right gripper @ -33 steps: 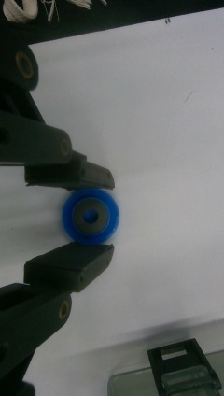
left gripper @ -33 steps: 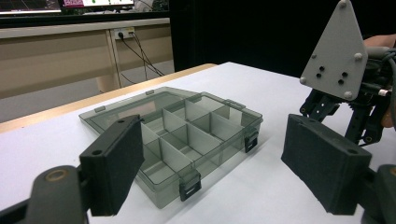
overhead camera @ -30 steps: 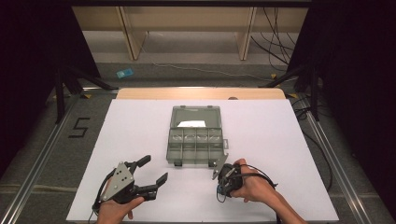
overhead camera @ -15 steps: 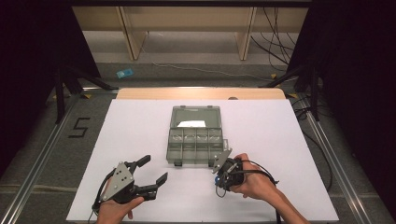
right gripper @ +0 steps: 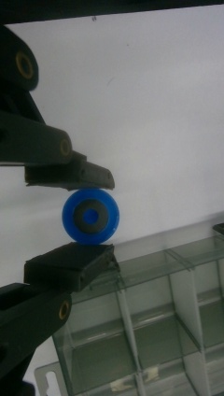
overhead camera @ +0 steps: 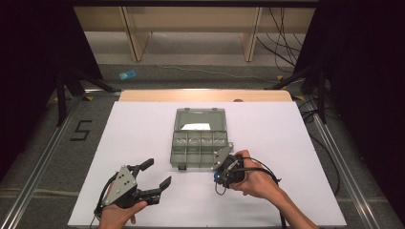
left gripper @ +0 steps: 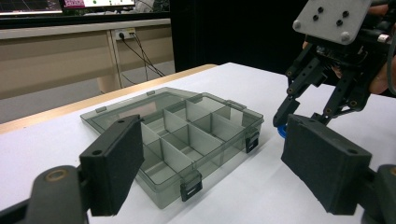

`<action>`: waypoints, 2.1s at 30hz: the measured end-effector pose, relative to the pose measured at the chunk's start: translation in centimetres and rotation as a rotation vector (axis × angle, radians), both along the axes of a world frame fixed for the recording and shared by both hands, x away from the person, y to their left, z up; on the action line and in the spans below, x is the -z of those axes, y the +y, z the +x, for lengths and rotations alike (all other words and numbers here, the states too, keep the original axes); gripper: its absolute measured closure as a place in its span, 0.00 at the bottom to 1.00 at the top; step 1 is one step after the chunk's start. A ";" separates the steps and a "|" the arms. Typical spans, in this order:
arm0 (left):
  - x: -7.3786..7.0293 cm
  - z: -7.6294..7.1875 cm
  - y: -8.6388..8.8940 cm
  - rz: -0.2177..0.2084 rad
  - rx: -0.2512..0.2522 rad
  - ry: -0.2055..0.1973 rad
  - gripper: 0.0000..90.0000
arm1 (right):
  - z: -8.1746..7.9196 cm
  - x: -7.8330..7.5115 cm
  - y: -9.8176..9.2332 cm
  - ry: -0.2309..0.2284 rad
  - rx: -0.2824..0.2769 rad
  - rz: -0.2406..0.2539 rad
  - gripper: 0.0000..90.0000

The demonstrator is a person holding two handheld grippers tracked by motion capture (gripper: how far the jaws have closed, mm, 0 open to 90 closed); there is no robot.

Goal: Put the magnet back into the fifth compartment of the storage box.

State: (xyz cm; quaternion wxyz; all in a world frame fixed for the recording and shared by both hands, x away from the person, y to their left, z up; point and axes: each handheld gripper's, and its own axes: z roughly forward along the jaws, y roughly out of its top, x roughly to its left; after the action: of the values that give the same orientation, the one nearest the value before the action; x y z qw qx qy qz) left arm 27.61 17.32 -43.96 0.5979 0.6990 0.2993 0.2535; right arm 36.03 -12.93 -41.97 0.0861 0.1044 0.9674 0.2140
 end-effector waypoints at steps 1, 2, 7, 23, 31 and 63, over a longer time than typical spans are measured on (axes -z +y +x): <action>0.0 0.0 0.0 -0.001 0.000 0.000 0.22 | 0.1 -0.1 0.1 -0.001 -0.002 0.003 0.69; 0.0 0.0 0.0 -0.001 0.000 0.000 0.22 | 0.1 -0.1 0.1 -0.001 -0.002 0.003 0.69; 0.0 0.0 0.0 0.000 0.000 -0.001 0.22 | 0.4 -0.6 0.7 -0.027 0.000 0.029 0.69; 0.0 0.0 0.0 0.000 0.000 0.001 0.22 | 1.4 -1.5 2.1 -0.066 -0.019 0.075 0.69; 0.0 0.0 0.0 -0.001 0.001 0.002 0.22 | 1.9 -1.6 3.0 -0.074 -0.023 0.102 0.69; -0.1 0.1 0.2 0.004 -0.002 -0.017 0.22 | 4.4 -2.3 6.7 -0.104 -0.036 0.182 0.69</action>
State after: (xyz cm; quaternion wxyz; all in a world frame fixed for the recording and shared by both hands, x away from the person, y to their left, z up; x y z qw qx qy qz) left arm 27.73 17.48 -43.90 0.5987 0.6978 0.2945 0.2605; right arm 40.44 -6.20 -39.71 0.1223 0.0832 0.9400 0.3075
